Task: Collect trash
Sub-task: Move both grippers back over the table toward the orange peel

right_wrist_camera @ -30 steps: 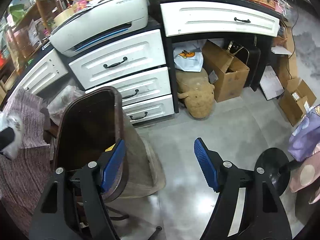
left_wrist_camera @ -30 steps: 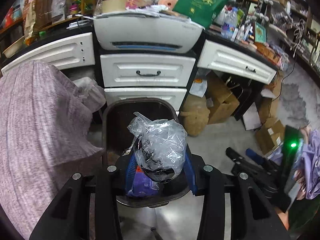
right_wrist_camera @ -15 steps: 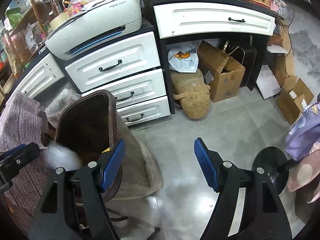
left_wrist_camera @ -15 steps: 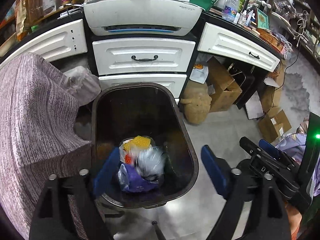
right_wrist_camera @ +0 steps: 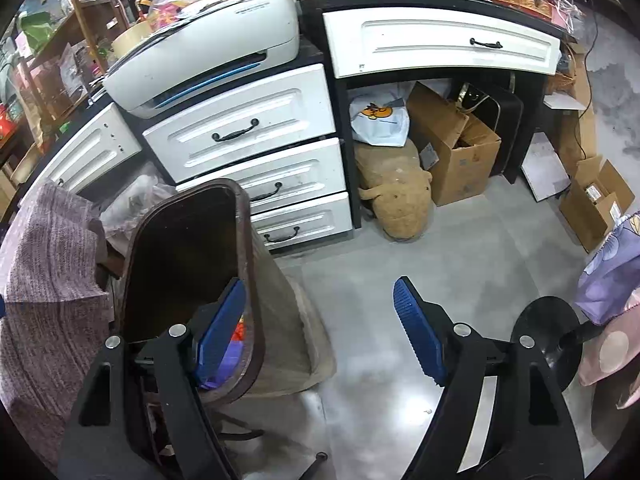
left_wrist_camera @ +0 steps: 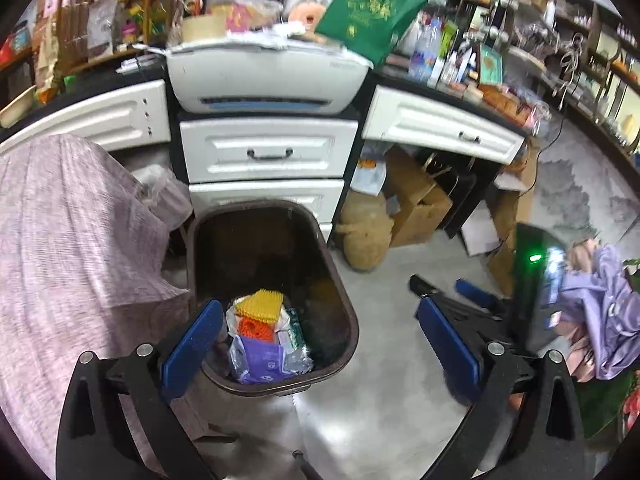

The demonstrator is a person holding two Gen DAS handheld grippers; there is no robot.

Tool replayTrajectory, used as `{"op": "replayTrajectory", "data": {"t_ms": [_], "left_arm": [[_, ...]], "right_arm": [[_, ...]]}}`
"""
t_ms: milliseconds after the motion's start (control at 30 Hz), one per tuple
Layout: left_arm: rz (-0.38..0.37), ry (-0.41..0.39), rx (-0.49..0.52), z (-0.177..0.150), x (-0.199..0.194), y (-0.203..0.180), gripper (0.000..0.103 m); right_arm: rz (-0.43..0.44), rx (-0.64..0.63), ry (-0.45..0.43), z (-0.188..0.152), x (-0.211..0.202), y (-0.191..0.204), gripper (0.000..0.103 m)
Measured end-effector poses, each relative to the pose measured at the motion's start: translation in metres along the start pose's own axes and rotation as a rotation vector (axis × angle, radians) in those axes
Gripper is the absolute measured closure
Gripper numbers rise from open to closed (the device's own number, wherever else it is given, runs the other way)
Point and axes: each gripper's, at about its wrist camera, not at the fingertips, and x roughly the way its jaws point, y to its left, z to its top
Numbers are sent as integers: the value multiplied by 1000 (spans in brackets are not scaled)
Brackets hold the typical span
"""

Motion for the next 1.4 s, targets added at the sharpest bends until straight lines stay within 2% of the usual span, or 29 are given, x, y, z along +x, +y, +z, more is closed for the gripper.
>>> {"op": "replayTrajectory", "data": {"t_ms": [267,500,767,833,1067,1200,1400], "left_arm": [[47,-92,-12,-2,-48,19,6],[124,-166,-90,-12,-91,63,6],[267,-209,-198,-29,-134,129,6],[316,-219,-240,-36,-146,150,6],[421,-233,-395,-66,-179,218,6],[460,-238,-475,-75,-192,258,6],[512,-239,-535,-67,-198,307,6]], "right_arm": [[68,-80,-14,0,-15,38,26],[160,-180,-33,-1,-35,90,23],[321,-309,-46,-9,-67,164,22],[353,-340,-53,-11,-74,180,21],[478,-464,-47,-25,-98,245,19],[520,-533,-41,-36,-105,279,19],[555,-618,-45,-52,-117,314,19]]}}
